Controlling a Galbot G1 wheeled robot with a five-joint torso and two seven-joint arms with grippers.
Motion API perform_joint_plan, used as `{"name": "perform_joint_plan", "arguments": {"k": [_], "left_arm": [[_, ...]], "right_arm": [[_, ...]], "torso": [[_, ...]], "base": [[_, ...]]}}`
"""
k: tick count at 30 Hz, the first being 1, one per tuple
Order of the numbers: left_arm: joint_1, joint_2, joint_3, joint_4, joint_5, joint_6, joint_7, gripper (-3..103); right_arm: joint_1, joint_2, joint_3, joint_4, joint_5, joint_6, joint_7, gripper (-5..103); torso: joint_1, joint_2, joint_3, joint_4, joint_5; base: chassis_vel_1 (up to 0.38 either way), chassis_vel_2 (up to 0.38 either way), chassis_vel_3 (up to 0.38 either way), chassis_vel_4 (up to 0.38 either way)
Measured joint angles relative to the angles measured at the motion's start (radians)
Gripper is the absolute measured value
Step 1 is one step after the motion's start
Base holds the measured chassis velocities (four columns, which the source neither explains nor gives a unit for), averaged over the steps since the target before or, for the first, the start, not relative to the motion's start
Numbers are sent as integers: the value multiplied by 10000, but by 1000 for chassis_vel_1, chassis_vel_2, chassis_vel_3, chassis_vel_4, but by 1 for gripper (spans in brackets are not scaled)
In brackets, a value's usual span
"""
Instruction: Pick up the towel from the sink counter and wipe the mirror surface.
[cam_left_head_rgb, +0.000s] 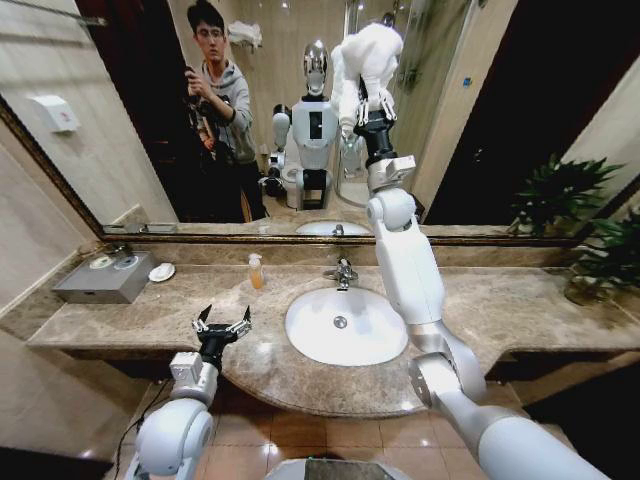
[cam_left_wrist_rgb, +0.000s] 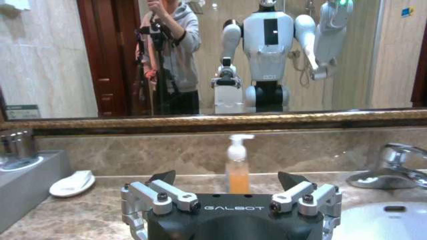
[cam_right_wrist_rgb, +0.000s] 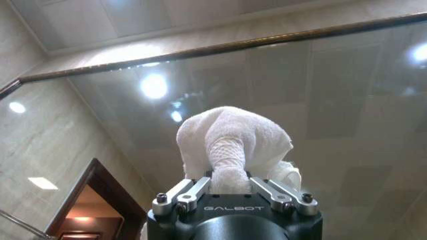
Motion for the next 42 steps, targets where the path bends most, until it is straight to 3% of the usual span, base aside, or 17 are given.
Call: {"name": "perform_joint_plan", "arguments": {"k": [4,11,12,19,35,42], "left_arm": [[0,1,-3,0,0,0,-1,100],[0,2,-5,0,0,0,-2,100],[1,0,-3,0,0,0,-2,100],[-1,-1,0,0,0,0,-1,100],[0,0,-1,0,0,0,-1,100],[0,0,-1,0,0,0,-1,100]], "right_arm": [[328,178,0,-434,-78,64,36,13],[1441,538,74,-1760,-1447,518,612,13],[1723,537,182,-2150,-1946,614,930,13],[2556,528,363,-3475,-2792,820,1527,13],[2078,520,-732,-4057,-2541,1305,-258,13],[1129,514,-1346,-2876,-2074,1586,-952,13]], "torso": [[3,-1,1,-1,-1],[4,-1,1,9,-4],[2,-1,1,-8,9],[2,-1,1,-12,6],[0,1,1,-1,2],[9,-2,4,0,1]], "base": [[182,180,-166,-154],[89,86,-53,-58],[0,0,0,0],[-60,-54,11,22],[0,0,0,0],[0,0,0,0]]}}
